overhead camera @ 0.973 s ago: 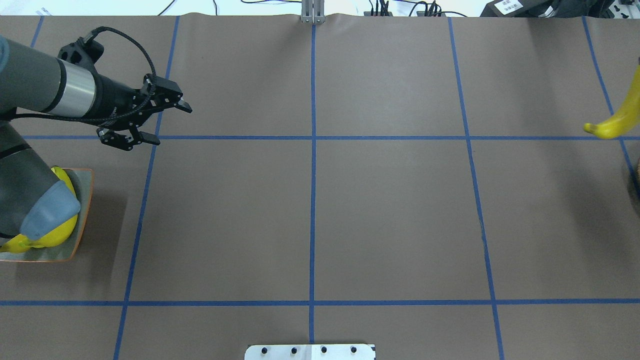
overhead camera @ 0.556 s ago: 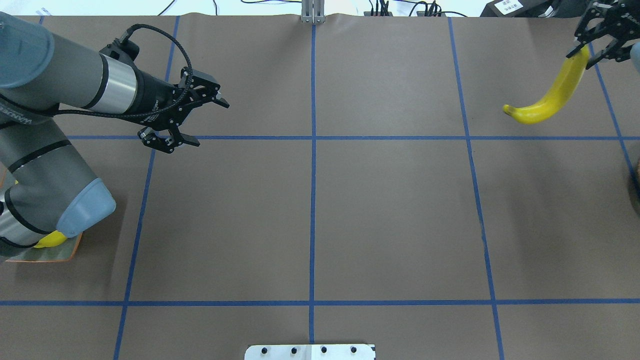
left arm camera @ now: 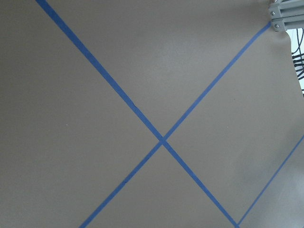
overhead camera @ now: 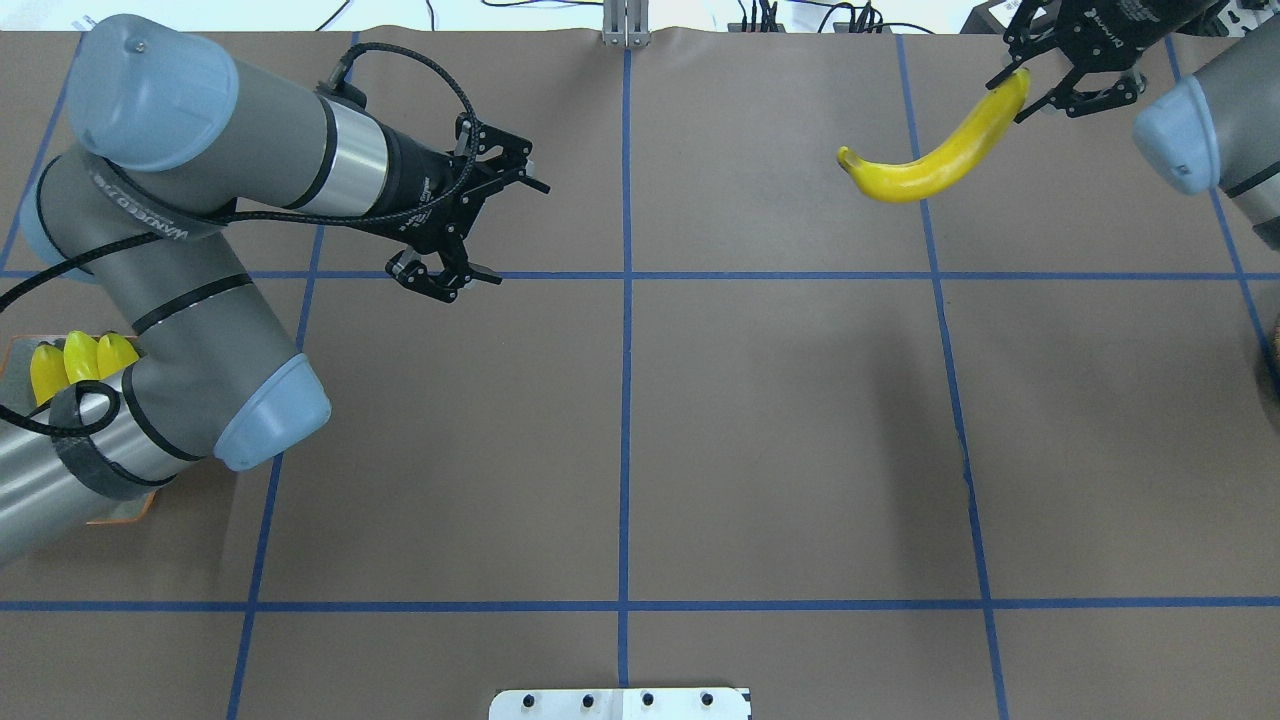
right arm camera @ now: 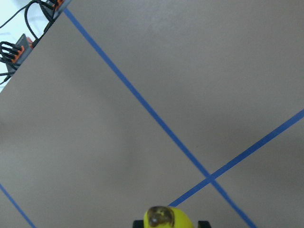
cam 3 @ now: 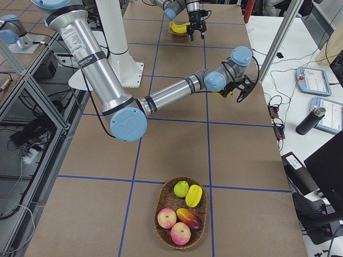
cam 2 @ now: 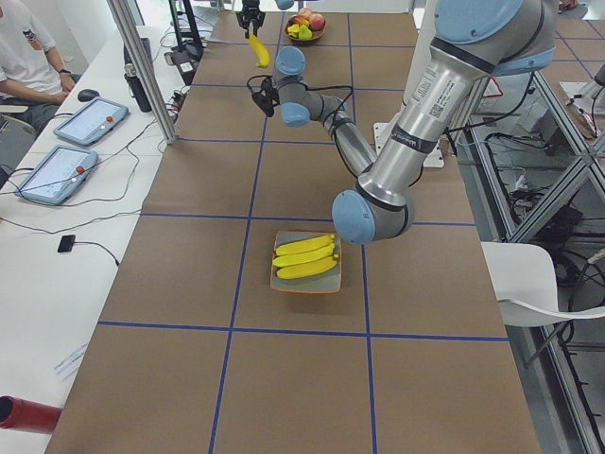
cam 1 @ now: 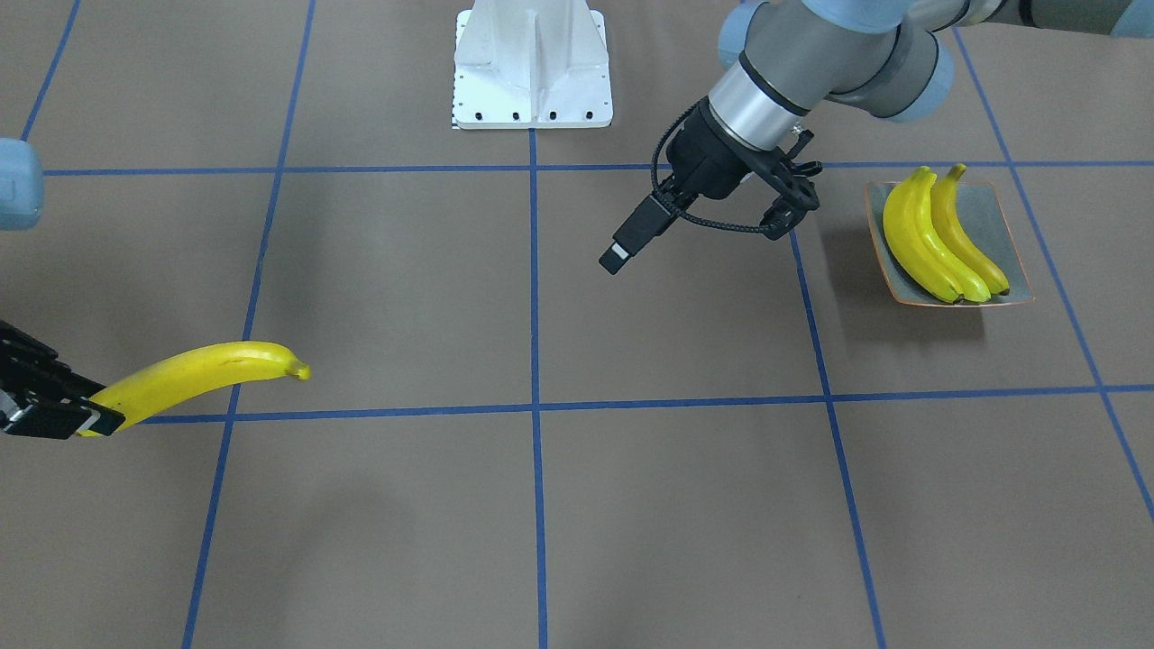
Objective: Transfer all bananas from basket to plate
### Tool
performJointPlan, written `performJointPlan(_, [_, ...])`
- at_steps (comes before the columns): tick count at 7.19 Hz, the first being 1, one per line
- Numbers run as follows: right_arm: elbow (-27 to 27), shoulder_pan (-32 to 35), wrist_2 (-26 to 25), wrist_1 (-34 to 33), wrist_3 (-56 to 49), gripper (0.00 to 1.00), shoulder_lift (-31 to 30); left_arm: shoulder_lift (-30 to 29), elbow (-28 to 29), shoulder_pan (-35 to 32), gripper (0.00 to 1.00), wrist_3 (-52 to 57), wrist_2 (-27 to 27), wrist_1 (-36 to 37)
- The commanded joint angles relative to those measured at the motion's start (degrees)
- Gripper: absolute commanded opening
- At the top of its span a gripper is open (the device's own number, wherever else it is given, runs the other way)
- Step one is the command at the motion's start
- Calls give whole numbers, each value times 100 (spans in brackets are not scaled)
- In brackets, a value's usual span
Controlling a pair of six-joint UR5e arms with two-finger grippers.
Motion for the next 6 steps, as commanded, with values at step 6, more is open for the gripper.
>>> performJointPlan(6, [637,-1087,-1335,85,3307,0,811,-688,274,249,100,-2365,1150,26])
